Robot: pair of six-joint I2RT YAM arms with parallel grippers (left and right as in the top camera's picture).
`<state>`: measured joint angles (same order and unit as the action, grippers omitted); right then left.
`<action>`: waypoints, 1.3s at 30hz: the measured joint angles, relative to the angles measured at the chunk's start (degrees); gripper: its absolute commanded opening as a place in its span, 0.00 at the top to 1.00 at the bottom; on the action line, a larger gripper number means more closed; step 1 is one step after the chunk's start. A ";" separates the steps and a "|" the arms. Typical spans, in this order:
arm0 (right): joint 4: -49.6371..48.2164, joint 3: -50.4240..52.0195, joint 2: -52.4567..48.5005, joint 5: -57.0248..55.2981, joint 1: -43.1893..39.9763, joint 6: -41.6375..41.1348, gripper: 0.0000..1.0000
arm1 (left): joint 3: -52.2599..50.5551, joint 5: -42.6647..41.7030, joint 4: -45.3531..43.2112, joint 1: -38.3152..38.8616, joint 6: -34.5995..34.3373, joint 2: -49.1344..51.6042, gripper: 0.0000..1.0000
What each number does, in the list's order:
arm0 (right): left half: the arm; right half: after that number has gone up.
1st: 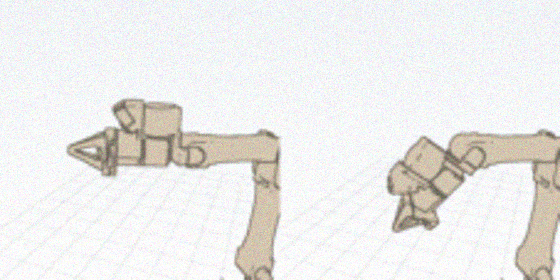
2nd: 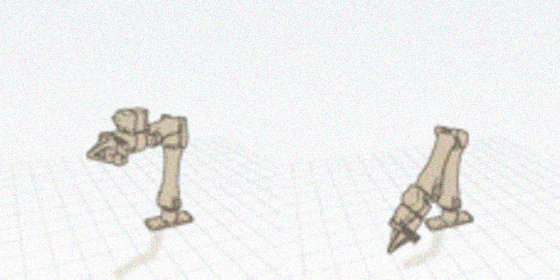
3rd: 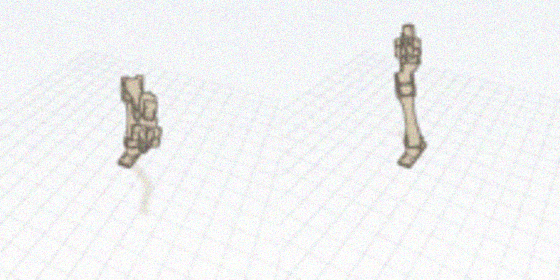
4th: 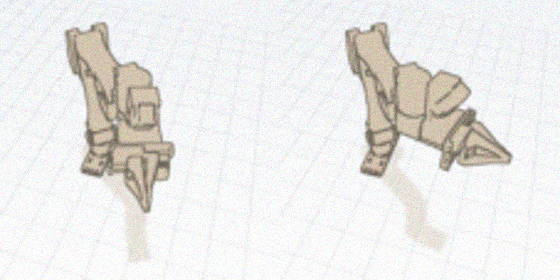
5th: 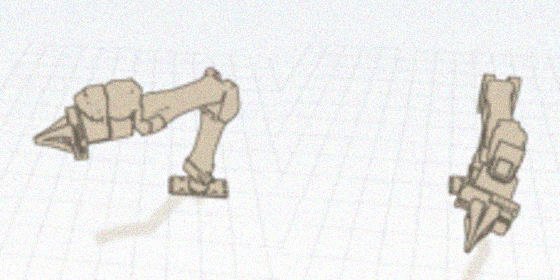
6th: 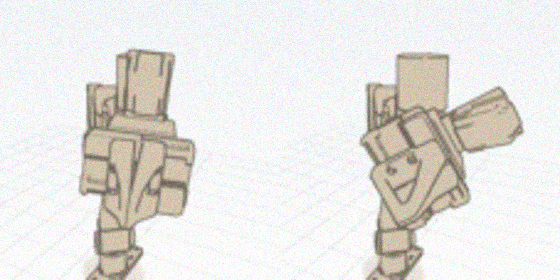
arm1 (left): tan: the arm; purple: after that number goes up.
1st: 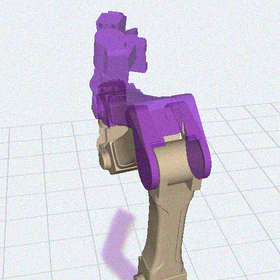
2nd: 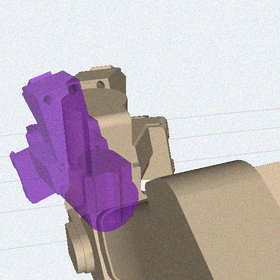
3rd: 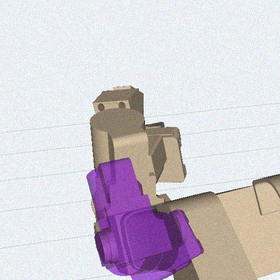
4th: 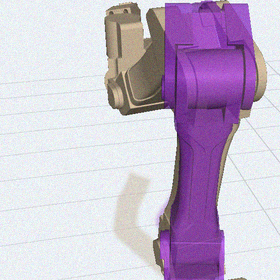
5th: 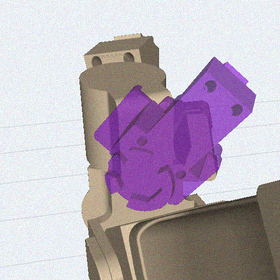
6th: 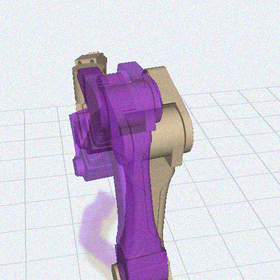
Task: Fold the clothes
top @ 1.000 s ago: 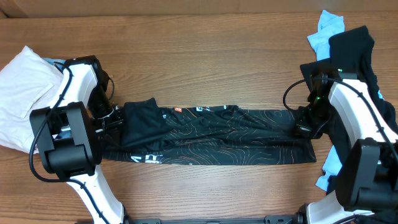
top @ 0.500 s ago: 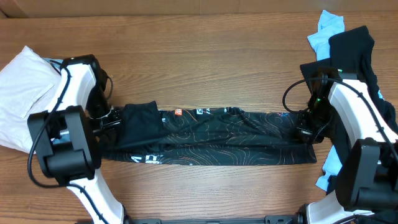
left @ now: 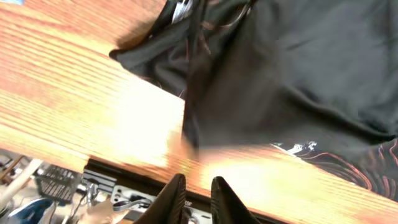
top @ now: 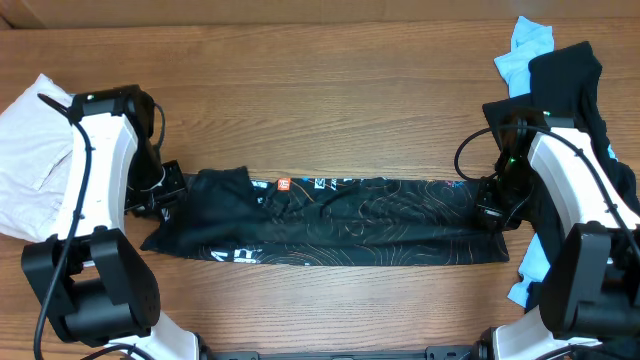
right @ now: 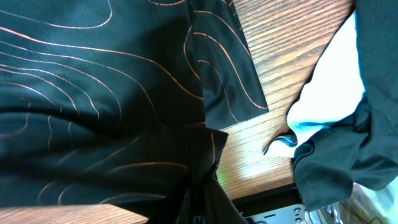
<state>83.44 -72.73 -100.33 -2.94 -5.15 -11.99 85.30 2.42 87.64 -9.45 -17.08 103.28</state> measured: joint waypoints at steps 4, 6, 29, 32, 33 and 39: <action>0.00 0.00 0.00 -0.04 0.00 -0.07 0.89 | -2.54 0.28 -0.46 0.00 -0.59 0.00 0.70; 0.00 0.00 0.00 -0.02 0.00 -0.02 0.89 | -2.78 0.33 -0.68 0.00 -0.57 0.00 0.69; -5.25 0.00 0.00 -0.02 -0.02 -0.20 0.65 | -2.93 -5.70 -19.80 0.00 2.27 0.00 0.48; -5.42 0.00 0.00 -0.02 -0.02 -0.20 0.65 | -3.02 -6.05 -21.84 0.00 3.32 0.02 0.48; -5.44 0.00 0.00 -0.02 0.00 -0.17 0.65 | -3.08 -6.12 -22.91 0.00 3.76 0.07 0.48; -5.42 0.00 0.00 1.01 -0.02 -0.20 0.65 | -3.08 -6.49 -25.29 0.00 5.33 3.72 0.54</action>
<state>78.02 -72.73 -100.33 -1.93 -5.17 -12.19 82.21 -4.08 62.35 -9.45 -11.75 107.00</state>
